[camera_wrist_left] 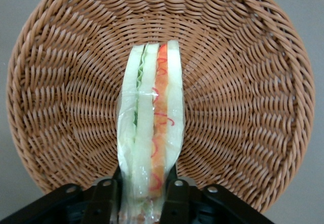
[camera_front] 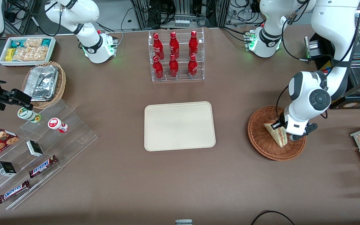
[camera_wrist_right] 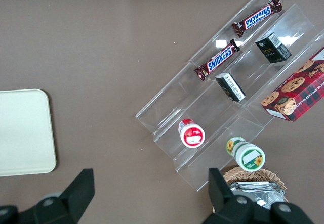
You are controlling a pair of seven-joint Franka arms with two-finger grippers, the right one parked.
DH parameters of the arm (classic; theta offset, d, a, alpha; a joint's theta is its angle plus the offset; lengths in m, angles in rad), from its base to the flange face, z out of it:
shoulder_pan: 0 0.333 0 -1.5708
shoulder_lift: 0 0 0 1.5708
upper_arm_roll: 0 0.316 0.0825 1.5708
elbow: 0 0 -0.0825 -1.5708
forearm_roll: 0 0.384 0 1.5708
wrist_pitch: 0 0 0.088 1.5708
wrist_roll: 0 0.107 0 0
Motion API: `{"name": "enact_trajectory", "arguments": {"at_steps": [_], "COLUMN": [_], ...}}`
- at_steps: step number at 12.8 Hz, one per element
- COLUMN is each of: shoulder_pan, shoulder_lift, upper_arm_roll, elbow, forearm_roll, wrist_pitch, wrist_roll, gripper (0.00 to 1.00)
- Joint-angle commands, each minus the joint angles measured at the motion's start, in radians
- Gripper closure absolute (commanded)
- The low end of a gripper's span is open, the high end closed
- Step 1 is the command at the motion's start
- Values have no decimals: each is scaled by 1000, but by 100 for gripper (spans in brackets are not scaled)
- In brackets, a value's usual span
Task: Place sandwich from basket to tray
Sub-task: 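Close the left gripper on the sandwich's wrapped edge, then lift the sandwich and carry it with the left gripper over the tray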
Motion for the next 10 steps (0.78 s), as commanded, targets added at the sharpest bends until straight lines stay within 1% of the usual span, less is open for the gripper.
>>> {"name": "enact_trajectory", "arguments": {"at_steps": [1, 2, 4, 7, 9, 10], "shoulder_pan": [-1, 1, 1, -1, -2, -33], "shoulder_lift": [-60, -62, -51, 15, 96, 136], "upper_arm_roll": [-19, -55, -124, -261, -361, -391], "elbow": [64, 104, 179, 265, 349, 386], "forearm_roll": [13, 13, 10, 5, 19, 46], "wrist_pitch": [-144, -212, -304, -314, -317, -315], "wrist_roll": [158, 197, 198, 175, 22, -26], "gripper": [100, 100, 100, 100, 100, 100]}}
